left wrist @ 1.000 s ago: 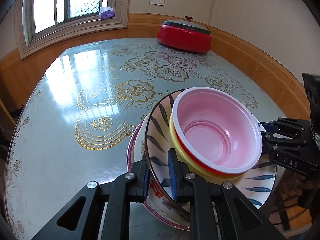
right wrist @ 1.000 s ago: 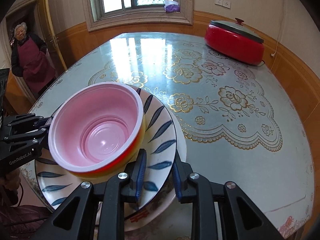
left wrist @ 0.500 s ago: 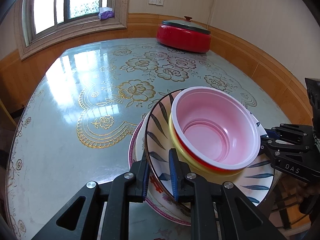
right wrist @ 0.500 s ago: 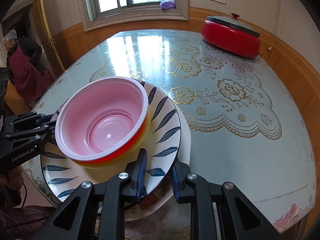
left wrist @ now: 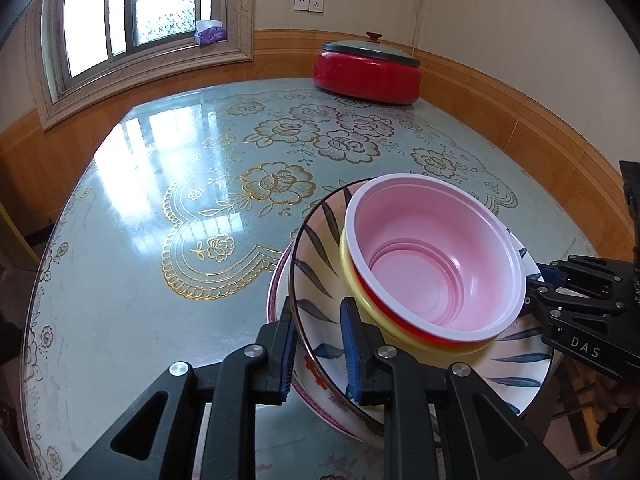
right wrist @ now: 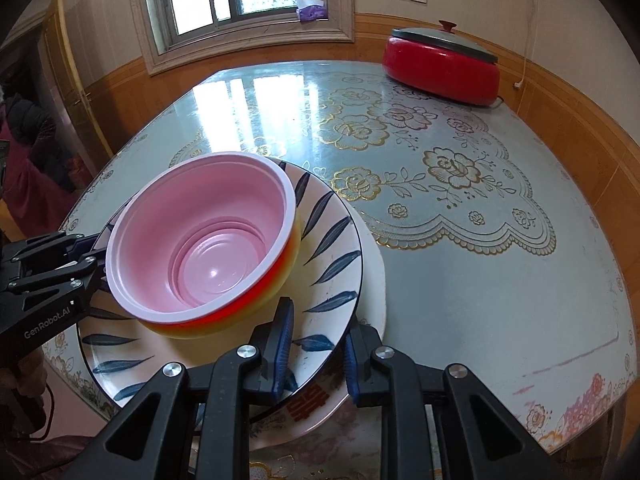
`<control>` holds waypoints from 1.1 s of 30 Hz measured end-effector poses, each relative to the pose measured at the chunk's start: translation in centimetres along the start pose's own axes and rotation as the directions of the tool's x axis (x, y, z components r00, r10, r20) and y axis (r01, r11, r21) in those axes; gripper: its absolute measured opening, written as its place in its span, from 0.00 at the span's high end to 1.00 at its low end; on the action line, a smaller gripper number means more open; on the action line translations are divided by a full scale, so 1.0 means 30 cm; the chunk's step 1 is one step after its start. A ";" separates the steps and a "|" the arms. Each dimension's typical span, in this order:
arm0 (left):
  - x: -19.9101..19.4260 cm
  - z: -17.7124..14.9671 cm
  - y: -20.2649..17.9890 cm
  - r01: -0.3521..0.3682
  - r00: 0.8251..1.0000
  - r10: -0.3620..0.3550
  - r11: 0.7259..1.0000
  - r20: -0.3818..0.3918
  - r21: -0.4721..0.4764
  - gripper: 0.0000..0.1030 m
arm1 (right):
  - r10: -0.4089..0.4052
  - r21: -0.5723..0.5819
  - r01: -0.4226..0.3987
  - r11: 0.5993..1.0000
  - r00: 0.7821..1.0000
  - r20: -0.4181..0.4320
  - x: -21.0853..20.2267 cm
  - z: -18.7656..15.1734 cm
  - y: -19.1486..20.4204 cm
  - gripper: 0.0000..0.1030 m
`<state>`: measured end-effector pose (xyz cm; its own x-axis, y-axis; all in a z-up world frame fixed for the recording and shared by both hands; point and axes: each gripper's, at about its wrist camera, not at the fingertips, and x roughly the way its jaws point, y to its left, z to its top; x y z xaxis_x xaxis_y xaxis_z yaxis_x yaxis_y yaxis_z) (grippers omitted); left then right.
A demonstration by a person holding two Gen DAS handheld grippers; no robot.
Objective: Organize plates and bowls
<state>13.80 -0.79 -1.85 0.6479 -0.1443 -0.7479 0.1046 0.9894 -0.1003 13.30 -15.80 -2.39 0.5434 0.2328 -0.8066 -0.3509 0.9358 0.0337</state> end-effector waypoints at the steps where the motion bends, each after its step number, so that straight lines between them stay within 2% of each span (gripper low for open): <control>1: -0.002 -0.002 -0.001 -0.005 1.000 0.005 1.000 0.002 0.002 0.74 | -0.002 0.003 0.002 1.000 1.000 0.003 -0.001 -0.002 0.000 0.79; 7: -0.012 -0.020 -0.006 -0.014 1.000 0.014 1.000 0.011 -0.007 0.74 | 0.017 0.007 -0.017 1.000 1.000 0.004 -0.011 -0.010 -0.002 0.76; 13: -0.022 -0.028 -0.011 -0.060 0.998 0.061 0.997 0.014 -0.057 0.71 | 0.034 0.010 -0.034 0.999 0.999 0.010 -0.011 -0.013 -0.007 0.75; 20: -0.029 -0.040 -0.034 -0.100 0.995 0.102 0.991 0.018 -0.089 0.69 | 0.003 -0.022 -0.003 1.000 1.000 0.023 -0.011 -0.022 0.018 0.70; 24: -0.027 -0.052 -0.045 -0.123 0.992 0.127 0.986 0.024 -0.109 0.64 | -0.018 -0.045 0.020 0.999 0.999 0.033 -0.012 -0.029 0.032 0.69; 33: -0.036 -0.061 -0.034 -0.112 0.993 0.117 0.987 0.035 -0.118 0.63 | -0.059 -0.006 0.059 0.998 0.997 0.047 -0.017 -0.040 0.046 0.68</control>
<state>11.63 -1.61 -2.14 0.6818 -0.0284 -0.7310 -0.0581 0.9940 -0.0929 11.63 -14.93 -2.64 0.5982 0.1893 -0.7786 -0.3224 0.9464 -0.0176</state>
